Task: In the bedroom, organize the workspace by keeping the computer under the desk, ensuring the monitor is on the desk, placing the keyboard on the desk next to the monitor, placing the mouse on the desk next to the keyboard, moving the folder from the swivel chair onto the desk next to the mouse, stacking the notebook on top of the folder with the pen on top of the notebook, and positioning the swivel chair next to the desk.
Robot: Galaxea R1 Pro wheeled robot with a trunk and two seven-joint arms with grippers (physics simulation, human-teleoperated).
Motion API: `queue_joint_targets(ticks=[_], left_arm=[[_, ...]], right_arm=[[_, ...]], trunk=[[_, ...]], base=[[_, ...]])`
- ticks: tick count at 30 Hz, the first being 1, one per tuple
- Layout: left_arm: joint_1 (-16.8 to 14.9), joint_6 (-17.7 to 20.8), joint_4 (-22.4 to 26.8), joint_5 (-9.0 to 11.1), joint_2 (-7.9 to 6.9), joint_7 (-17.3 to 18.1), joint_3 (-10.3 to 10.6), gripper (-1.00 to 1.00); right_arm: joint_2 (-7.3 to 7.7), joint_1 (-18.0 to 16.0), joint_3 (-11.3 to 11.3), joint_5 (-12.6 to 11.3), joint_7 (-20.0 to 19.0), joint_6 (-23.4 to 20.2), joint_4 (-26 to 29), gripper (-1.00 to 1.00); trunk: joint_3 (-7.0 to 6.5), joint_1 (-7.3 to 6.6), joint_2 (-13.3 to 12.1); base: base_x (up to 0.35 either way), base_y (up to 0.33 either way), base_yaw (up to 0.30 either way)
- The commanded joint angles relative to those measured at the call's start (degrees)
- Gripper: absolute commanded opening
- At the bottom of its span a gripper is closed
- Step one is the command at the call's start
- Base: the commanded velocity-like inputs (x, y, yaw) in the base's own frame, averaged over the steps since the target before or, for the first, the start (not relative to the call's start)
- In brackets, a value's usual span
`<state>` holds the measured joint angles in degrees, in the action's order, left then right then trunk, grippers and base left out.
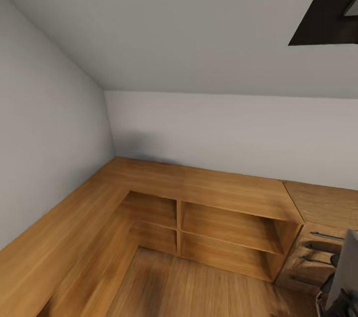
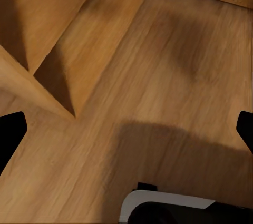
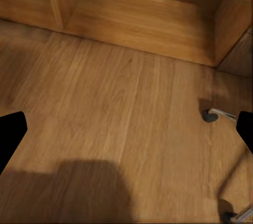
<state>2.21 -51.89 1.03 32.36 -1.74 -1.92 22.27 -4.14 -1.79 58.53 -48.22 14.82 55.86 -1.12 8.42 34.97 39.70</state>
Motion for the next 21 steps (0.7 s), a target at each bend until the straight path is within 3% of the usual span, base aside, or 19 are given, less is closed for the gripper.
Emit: queue_joint_targets(ticks=[1,21], left_arm=[[0.0,0.0,0.1,0.3,0.00,-0.2,0.5,1.00],[0.0,0.3,0.1,0.3,0.07,-0.2,0.5,1.00]], right_arm=[[-0.06,-0.1,0.5,0.1,0.5,0.0,-0.1,1.00],[-0.03,-0.1,0.4,0.1,0.6,-0.2,-0.1,1.00]], trunk=[[0.08,0.04,0.1],[0.08,0.04,0.1]], base=[[0.147,0.065,-0.296],[0.017,0.008,-0.277]])
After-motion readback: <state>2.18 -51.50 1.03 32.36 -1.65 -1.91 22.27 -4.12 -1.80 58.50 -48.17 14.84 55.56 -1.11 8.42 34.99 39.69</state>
